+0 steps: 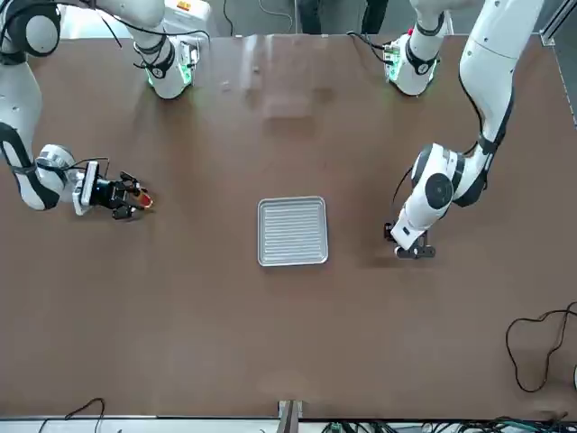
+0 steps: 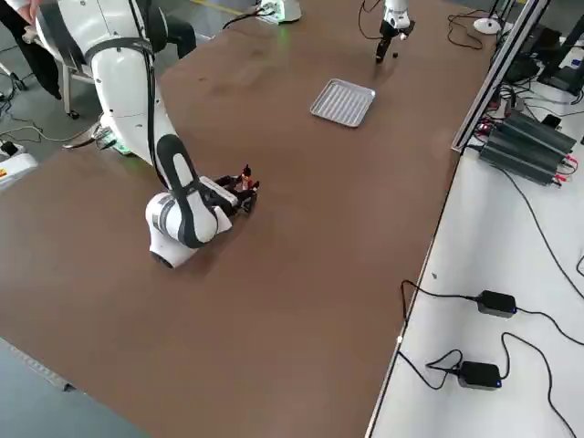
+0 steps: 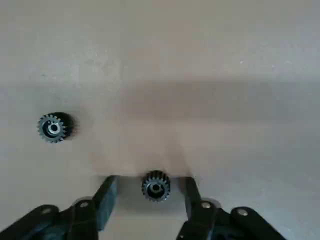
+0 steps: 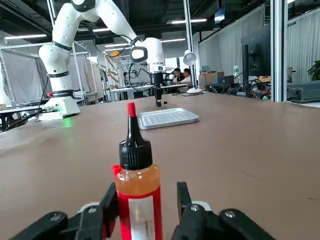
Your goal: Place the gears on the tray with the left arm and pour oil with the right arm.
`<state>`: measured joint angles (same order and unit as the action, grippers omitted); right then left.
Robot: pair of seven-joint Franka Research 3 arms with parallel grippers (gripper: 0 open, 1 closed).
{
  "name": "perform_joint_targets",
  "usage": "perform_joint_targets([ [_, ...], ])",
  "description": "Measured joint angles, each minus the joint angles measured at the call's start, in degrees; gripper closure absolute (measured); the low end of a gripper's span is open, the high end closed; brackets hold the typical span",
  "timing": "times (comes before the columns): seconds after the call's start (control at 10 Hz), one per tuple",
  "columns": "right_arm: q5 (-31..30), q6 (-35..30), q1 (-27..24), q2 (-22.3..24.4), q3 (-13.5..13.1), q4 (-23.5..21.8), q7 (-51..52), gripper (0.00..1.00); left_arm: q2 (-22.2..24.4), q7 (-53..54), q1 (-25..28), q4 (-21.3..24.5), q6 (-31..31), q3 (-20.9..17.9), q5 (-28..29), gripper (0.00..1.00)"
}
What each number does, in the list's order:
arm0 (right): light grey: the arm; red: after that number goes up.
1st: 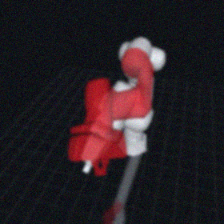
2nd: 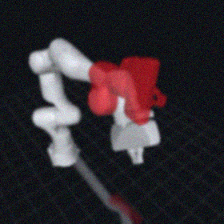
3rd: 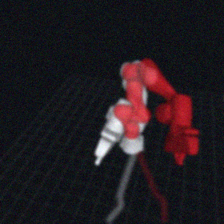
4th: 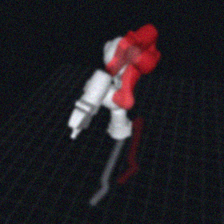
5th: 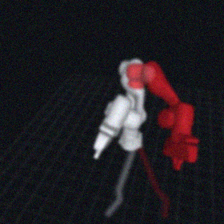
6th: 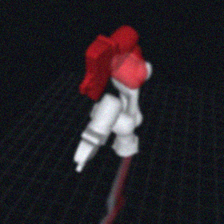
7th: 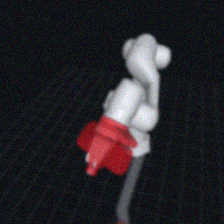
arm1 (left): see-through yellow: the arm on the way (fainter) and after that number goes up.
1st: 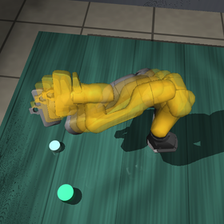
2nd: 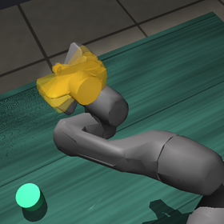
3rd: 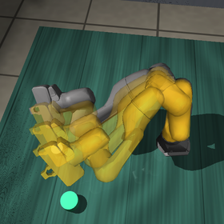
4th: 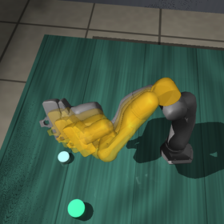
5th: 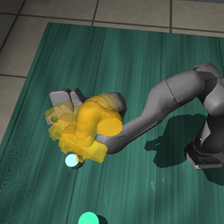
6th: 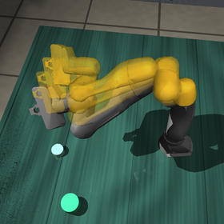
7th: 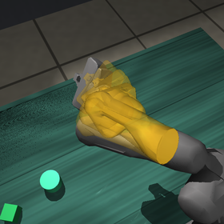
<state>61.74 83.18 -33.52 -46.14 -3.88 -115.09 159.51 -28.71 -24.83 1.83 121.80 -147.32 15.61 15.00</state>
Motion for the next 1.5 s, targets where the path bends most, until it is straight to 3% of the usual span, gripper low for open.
perform_joint_targets([
  [0.1, 0.00, -0.01, -0.07, 0.00, -0.05, 0.00, 0.00, 0.50, 0.01, 0.00, -0.07, -0.21, 0.00, 0.12, 0.00, 0.55],
  [0.2, 0.00, -0.10, -0.11, 0.00, -0.08, 0.00, 0.00, 0.57, 0.02, 0.00, -0.04, -0.25, -0.01, 0.09, 0.00, 0.59],
  [0.3, 0.00, -0.39, -0.12, -0.01, -0.10, 0.00, 0.00, 0.59, 0.03, -0.04, -0.04, -0.38, -0.02, 0.12, 0.00, 0.76],
  [0.6, 0.00, -1.63, -0.14, -0.03, -0.22, 0.01, 0.00, 0.69, 0.03, -1.94, -0.04, -0.41, -0.01, 0.11, 0.00, 0.76],
  [0.8, 0.00, -2.30, -0.13, -0.03, -0.20, 0.05, -0.30, 0.69, 0.15, -4.44, -0.17, -1.48, 0.40, 0.47, 0.04, 0.76],
  [1.0, 0.00, -2.54, -0.08, -0.03, -0.07, 0.23, -1.60, 0.69, 0.37, -12.16, -1.65, -5.42, 4.85, 3.37, 0.12, 0.76],
  [1.2, 0.01, -5.45, 0.37, -0.05, 0.09, 1.96, -2.17, 0.69, 0.46, -24.69, -6.46, -9.73, 8.31, 7.47, 0.12, 0.76],
  [1.5, 0.04, -8.58, 2.21, 0.52, 0.33, 6.38, -3.89, 0.69, -1.34, -40.09, -16.79, -14.51, 9.00, 8.05, 0.11, 0.76],
])
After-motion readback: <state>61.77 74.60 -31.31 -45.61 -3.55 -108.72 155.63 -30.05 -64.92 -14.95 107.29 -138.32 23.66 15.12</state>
